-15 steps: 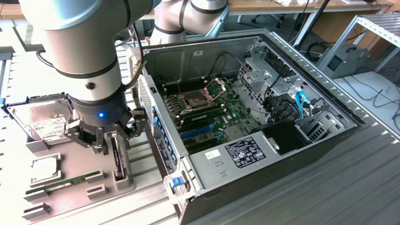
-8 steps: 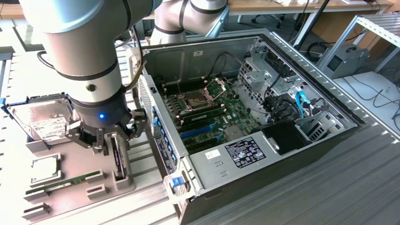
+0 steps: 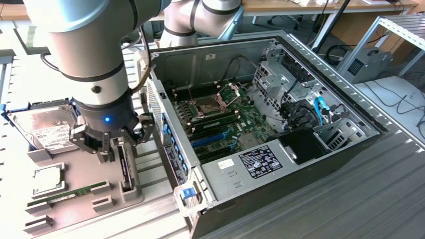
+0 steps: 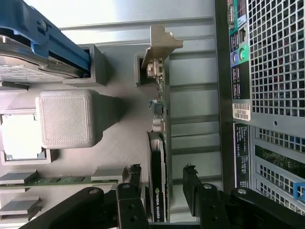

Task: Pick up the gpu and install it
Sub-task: 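Pick up the gpu and move the gpu toward the slot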

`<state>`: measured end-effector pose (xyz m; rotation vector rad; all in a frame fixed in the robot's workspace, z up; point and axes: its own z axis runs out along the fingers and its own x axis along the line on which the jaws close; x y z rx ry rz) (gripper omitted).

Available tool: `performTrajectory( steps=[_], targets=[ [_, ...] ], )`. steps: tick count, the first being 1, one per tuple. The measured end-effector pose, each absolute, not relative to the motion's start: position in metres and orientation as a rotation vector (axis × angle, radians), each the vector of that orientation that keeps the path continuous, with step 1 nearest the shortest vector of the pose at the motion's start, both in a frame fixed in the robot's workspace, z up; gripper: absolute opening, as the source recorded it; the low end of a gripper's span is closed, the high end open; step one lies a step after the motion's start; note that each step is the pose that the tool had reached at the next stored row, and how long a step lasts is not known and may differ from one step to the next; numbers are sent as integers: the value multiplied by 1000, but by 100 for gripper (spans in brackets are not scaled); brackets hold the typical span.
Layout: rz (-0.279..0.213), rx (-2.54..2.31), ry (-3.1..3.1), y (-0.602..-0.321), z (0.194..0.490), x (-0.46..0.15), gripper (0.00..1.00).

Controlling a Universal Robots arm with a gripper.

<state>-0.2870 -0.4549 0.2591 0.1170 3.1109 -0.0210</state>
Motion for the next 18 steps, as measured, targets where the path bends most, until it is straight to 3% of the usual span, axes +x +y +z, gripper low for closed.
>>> performTrajectory(
  steps=[18],
  targets=[
    [-21, 123, 3111, -443, 251, -289, 48]
  ],
)
